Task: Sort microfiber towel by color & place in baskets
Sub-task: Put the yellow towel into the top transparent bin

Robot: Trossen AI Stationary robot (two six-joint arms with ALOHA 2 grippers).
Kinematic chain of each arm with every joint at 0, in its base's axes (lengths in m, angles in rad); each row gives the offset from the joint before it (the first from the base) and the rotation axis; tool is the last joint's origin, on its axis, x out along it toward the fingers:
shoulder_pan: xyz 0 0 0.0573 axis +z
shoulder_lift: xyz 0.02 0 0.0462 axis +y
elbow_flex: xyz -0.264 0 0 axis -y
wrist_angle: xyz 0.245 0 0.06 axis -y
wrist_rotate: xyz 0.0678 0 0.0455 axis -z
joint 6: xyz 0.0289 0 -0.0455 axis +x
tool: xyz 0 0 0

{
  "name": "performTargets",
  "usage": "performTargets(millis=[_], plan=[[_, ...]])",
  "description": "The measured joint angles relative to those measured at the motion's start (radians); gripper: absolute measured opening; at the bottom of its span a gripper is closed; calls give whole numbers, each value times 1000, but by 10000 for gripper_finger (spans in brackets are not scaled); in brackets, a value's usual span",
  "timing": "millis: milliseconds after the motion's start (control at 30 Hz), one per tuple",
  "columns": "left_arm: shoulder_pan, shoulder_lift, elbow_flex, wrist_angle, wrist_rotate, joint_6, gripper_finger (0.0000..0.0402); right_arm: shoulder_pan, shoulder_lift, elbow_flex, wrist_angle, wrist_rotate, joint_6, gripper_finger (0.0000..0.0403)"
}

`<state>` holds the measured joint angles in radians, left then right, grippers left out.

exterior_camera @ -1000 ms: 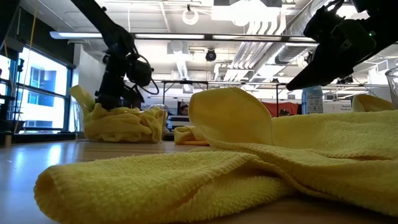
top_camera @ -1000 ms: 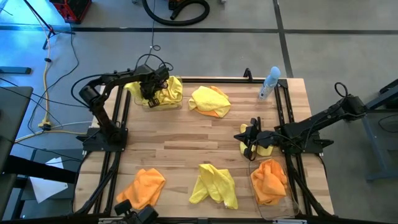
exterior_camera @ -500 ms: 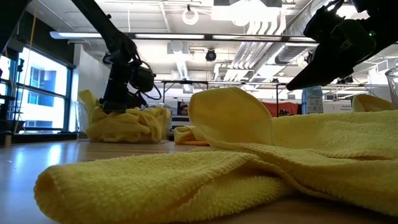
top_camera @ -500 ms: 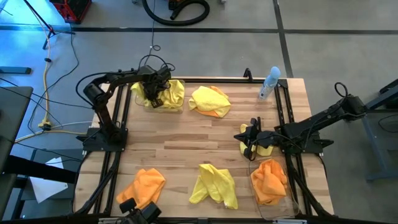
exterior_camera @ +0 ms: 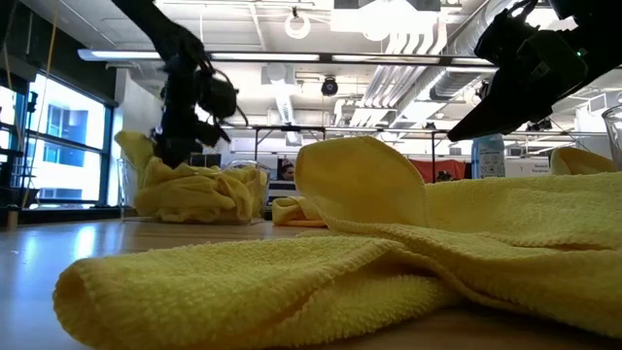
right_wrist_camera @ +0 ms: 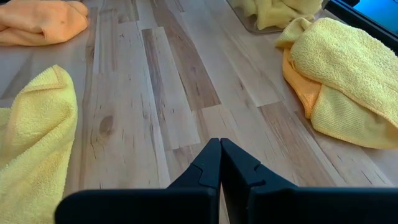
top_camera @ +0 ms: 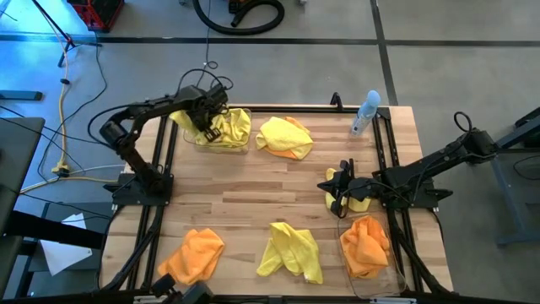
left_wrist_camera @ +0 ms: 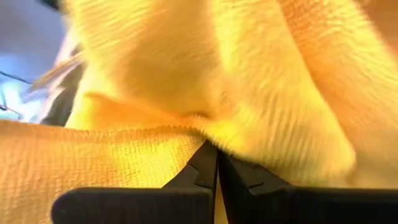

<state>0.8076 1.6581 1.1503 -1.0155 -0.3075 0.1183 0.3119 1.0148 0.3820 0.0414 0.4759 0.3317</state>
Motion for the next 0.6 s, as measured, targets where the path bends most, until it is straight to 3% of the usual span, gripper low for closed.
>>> performTargets(millis=[600], plan=[[-125, -337, 3, 28, 44, -170, 0, 0, 0, 0, 0, 0, 0, 0]])
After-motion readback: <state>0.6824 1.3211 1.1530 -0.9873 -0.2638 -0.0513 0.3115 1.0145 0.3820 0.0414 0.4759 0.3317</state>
